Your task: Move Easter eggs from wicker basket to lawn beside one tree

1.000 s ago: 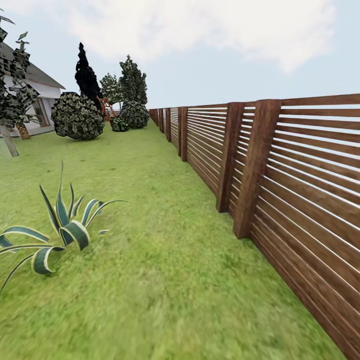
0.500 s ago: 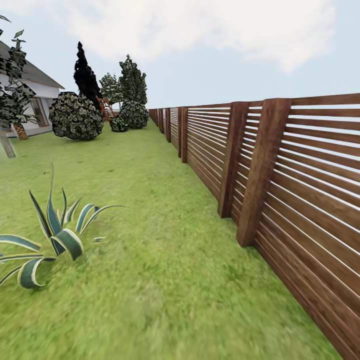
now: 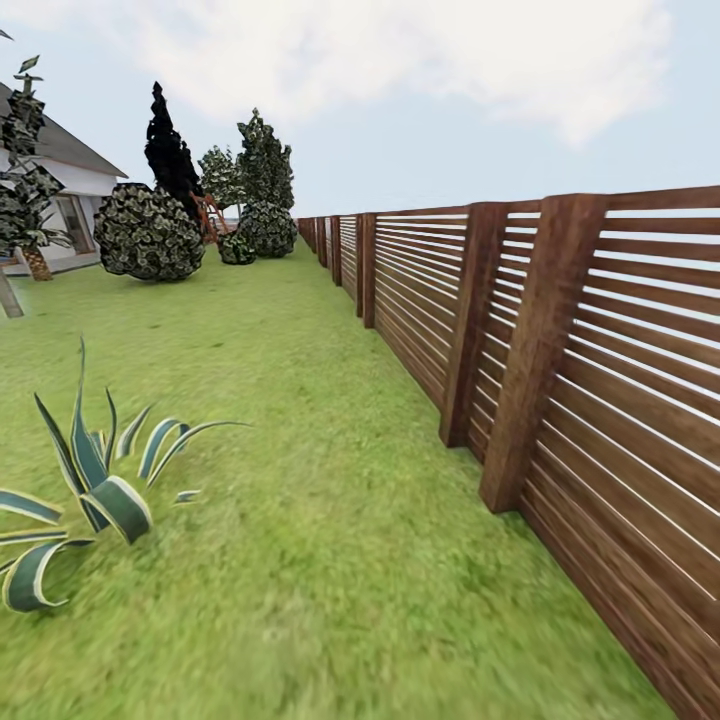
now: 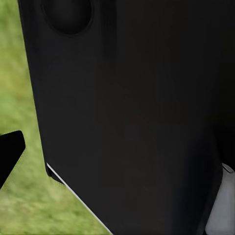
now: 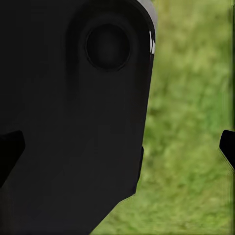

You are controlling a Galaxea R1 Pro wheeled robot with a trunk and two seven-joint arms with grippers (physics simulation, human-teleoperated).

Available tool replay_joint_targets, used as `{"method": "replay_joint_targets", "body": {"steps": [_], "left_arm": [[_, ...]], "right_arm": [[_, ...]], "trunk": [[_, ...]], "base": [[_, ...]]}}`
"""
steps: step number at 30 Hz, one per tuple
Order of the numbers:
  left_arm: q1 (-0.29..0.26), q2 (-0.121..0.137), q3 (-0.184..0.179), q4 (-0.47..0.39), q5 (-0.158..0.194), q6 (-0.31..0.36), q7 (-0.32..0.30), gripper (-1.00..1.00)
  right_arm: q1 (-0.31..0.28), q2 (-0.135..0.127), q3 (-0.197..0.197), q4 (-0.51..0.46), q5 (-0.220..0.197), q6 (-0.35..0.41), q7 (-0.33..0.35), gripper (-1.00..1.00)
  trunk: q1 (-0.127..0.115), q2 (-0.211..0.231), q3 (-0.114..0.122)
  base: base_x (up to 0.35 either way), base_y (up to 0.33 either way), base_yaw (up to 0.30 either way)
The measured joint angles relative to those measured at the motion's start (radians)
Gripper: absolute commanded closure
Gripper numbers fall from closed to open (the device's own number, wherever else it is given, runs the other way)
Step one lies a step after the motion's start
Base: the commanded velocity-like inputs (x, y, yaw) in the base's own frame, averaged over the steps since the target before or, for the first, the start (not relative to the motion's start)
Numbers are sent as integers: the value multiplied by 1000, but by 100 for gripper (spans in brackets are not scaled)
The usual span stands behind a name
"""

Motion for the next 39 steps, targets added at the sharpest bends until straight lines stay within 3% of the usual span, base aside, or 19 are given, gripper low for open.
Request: {"method": "replay_joint_targets", "body": {"steps": [39], "left_arm": [[0,1,0,0,0,1,0,-100]], "right_arm": [[0,0,1,0,0,0,0,-100]], "trunk": [[0,0,0]], "base": [[335,0,17]]}}
